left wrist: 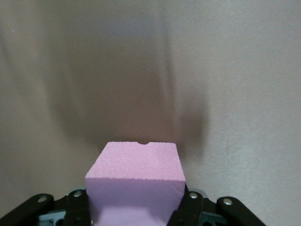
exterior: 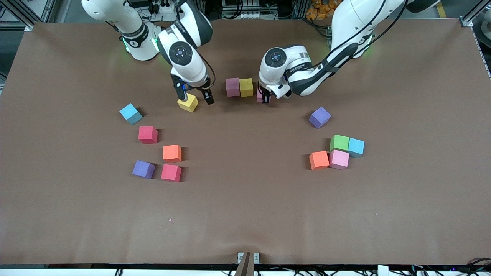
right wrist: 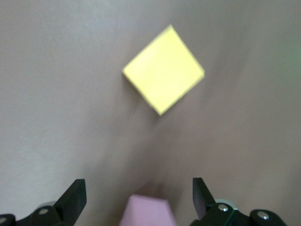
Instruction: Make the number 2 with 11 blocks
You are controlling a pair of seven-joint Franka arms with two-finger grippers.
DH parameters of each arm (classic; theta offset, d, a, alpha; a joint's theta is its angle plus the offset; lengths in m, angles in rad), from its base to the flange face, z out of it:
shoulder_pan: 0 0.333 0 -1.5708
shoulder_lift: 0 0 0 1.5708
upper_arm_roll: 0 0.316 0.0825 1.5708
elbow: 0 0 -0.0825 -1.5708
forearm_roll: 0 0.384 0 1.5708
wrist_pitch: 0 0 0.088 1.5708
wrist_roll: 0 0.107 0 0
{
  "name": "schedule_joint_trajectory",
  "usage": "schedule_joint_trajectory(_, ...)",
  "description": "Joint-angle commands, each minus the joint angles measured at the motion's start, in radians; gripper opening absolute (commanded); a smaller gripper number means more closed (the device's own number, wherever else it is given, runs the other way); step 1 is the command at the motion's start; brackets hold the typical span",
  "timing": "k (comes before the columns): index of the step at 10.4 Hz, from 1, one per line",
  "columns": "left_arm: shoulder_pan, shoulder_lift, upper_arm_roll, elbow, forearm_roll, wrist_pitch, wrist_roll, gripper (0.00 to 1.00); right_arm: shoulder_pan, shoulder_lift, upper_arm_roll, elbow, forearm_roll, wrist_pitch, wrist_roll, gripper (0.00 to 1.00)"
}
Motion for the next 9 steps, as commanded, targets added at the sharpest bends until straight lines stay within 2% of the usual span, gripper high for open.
schedule_joint_trajectory(1,0.008,-0.041,-0.022,-0.046,0.03,0.024,-0.182,0.18,-0.048,-0.035,-0.042,-0.012,-0.031,-0.089,-0.328,1.0)
schedule_joint_trajectory(2,0.006,-0.041,-0.025,-0.048,0.03,0.028,-0.199,0.18,-0.053,-0.049,-0.046,-0.018,-0.031,-0.119,-0.455,1.0)
schedule_joint_trajectory(6,-0.003,-0.031,-0.033,-0.052,0.03,0.031,-0.259,0.18,-0.053,-0.08,-0.045,-0.067,-0.066,-0.103,-0.663,1.0)
schedule_joint_trajectory(9,-0.015,-0.028,-0.031,-0.052,0.03,0.059,-0.282,0.18,-0.048,-0.098,-0.043,-0.168,-0.093,0.047,-0.71,1.0)
